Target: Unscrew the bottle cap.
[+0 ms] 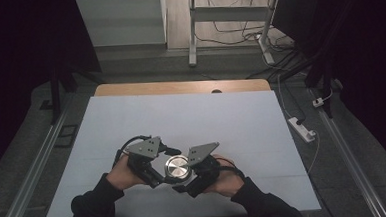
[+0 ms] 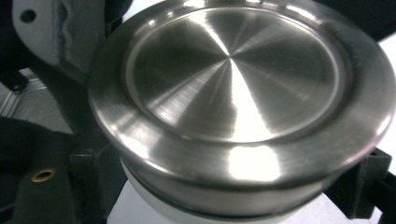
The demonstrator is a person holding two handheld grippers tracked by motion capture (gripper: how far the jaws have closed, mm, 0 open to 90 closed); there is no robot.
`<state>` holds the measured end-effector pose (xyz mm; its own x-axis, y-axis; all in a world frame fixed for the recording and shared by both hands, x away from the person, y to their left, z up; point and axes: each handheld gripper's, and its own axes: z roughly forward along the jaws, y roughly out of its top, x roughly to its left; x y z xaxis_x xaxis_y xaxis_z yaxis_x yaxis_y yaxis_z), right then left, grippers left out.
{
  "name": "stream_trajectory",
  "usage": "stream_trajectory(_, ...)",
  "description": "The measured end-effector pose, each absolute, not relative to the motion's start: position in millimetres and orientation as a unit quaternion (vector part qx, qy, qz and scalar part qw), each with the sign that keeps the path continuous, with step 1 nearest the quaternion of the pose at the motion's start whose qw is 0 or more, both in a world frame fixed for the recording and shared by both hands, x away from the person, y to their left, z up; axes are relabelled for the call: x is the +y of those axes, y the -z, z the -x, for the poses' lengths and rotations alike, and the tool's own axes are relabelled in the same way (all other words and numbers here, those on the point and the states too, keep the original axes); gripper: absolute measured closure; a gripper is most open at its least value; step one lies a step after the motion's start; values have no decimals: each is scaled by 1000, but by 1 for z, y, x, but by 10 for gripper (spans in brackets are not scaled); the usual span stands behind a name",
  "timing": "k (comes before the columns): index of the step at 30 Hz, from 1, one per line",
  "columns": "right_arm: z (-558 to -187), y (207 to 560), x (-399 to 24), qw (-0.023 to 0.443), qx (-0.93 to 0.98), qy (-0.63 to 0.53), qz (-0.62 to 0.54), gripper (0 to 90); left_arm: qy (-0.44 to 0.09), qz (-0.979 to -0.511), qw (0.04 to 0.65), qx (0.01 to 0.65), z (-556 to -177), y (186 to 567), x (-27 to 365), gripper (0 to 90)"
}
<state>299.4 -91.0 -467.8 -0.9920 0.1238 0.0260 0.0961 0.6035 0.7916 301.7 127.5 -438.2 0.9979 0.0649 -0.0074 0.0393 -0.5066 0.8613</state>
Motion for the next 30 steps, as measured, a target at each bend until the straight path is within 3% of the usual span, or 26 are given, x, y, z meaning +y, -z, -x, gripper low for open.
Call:
stream_trajectory(13,-311,469,-95,80,879,-440,-168,148,-111,-844,488,191,-291,440,103,201)
stream_trajectory(15,-312,468,-96,77,877,-442,-170,147,-111,-845,491,180,-293,438,104,195)
stream_trajectory(18,-311,466,-97,66,875,-449,-165,147,-81,-842,506,170,-299,432,114,47)
stream_trajectory(19,-310,465,-97,61,876,-451,-161,147,-73,-841,512,159,-300,431,119,38)
stream_trajectory(24,-309,465,-95,31,881,-455,-126,147,-35,-855,507,103,-303,435,131,42)
stream_trajectory(30,-300,465,-90,9,887,-453,-84,147,-3,-869,493,43,-301,442,127,139)
